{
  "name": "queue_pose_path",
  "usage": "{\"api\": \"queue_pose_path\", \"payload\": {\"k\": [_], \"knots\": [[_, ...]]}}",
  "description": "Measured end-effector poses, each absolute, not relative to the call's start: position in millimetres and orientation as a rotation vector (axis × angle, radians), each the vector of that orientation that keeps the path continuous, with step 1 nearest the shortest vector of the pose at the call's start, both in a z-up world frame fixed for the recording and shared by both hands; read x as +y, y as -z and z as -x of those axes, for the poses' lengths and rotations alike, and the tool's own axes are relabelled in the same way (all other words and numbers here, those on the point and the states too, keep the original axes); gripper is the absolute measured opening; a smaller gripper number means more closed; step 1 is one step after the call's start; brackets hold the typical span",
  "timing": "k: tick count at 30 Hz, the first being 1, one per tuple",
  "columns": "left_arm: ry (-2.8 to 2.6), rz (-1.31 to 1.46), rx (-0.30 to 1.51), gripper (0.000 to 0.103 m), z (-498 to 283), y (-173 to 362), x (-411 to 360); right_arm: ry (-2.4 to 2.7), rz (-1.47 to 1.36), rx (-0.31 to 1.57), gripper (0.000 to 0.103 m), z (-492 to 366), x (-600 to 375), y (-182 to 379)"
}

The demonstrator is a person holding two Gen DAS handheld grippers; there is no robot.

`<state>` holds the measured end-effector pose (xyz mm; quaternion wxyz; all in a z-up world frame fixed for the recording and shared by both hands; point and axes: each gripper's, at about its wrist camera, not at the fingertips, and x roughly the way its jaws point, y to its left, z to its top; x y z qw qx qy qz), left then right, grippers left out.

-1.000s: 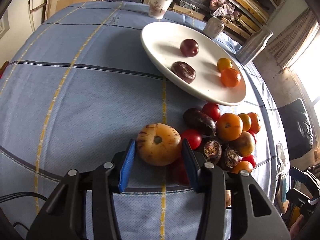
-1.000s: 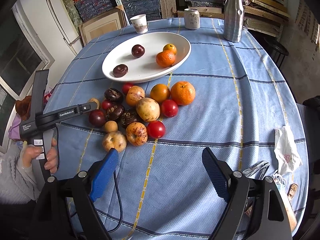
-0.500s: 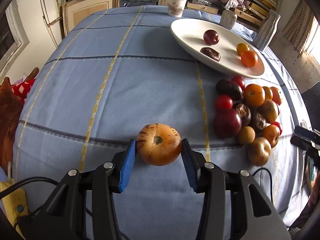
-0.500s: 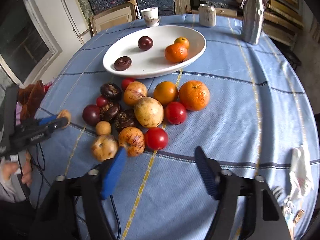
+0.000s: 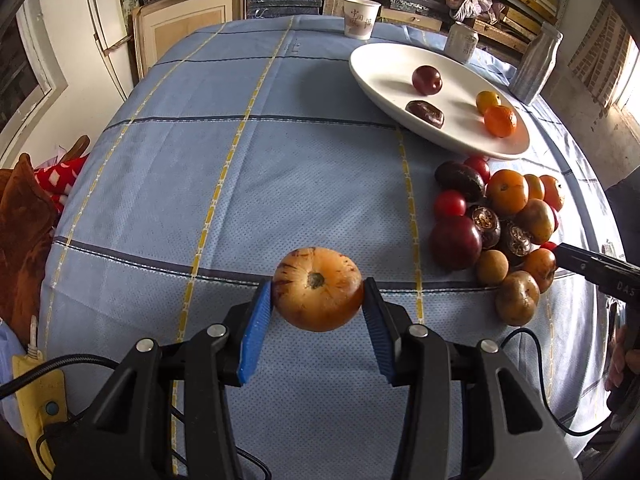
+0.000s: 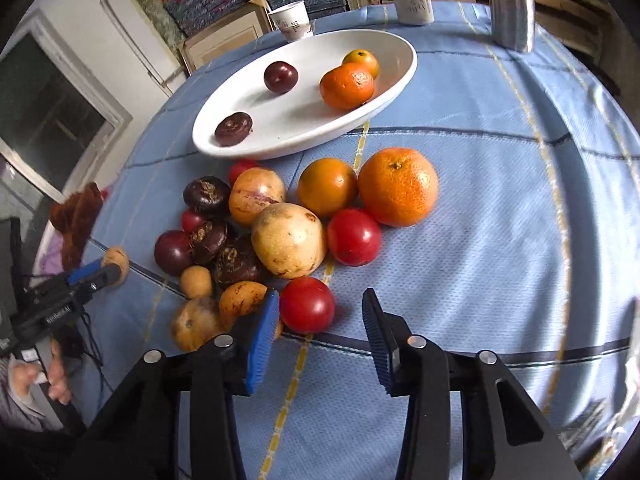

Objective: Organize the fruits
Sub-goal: 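Grasp the red tomato with the right tool while the left tool holds its tomato, then lower both tomatoes onto the white plate and open both tools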

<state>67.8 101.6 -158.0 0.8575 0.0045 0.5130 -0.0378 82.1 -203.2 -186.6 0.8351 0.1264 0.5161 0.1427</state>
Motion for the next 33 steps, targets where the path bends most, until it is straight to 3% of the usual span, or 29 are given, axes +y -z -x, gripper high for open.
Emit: {"api": "queue_pose_path", "payload": {"k": [6,15,21,27,33], "knots": [[0.092,-0.012,1.081,0.045,-69,158,98,-0.368,-0.447,1.112,0.030,-83,-215,198],[0.103,-0.016,1.079,0.045,-69,155,92,-0.347,-0.398,1.090,0.029,-73,-212,192],[0.140,-0.011,1.043,0.045,-87,137,76,-0.301,-0.282,0.987,0.029,-71,-219,151],[0.211,-0.005,0.957,0.045,-145,98,37,-0.297,-0.258,0.873,0.029,-117,-226,100],[0.251,-0.050,0.931,0.045,-193,94,4,-0.333,-0.227,0.883,0.029,-166,-201,103]]}}
